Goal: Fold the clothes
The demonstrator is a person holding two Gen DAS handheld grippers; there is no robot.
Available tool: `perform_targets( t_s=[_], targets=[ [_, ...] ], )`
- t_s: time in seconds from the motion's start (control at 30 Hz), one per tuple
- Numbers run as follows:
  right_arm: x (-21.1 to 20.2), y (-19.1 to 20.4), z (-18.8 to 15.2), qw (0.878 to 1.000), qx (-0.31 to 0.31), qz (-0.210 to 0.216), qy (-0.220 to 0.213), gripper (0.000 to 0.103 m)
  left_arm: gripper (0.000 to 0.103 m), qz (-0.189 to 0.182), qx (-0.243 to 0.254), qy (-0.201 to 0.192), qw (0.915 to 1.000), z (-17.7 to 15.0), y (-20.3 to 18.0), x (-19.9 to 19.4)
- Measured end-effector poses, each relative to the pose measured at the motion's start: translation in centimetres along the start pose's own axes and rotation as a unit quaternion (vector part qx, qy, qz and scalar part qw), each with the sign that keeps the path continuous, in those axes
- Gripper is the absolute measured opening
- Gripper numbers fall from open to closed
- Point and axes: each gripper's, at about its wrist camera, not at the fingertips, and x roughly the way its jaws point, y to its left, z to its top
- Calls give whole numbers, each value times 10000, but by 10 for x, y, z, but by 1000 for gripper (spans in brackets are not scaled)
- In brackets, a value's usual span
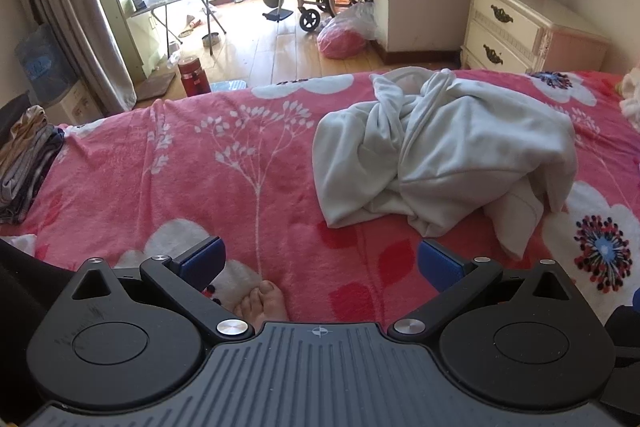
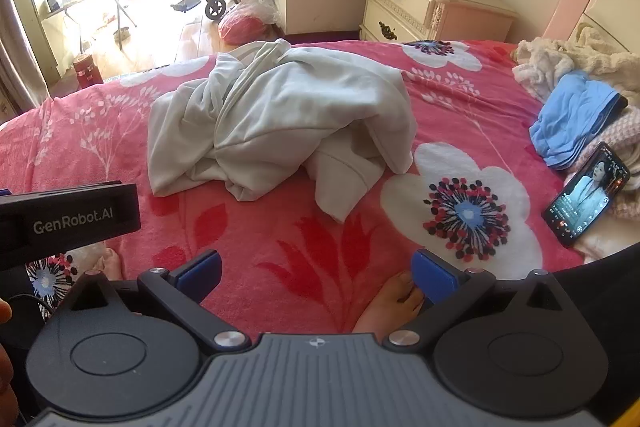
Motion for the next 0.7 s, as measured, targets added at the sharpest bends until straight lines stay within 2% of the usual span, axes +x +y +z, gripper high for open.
perform_targets(
  t_s=[0.7],
  targets=[
    [-1, 1, -1, 10000, -22, -37, -43, 103, 103, 2, -36, 86, 10000, -3, 2, 2]
  ],
)
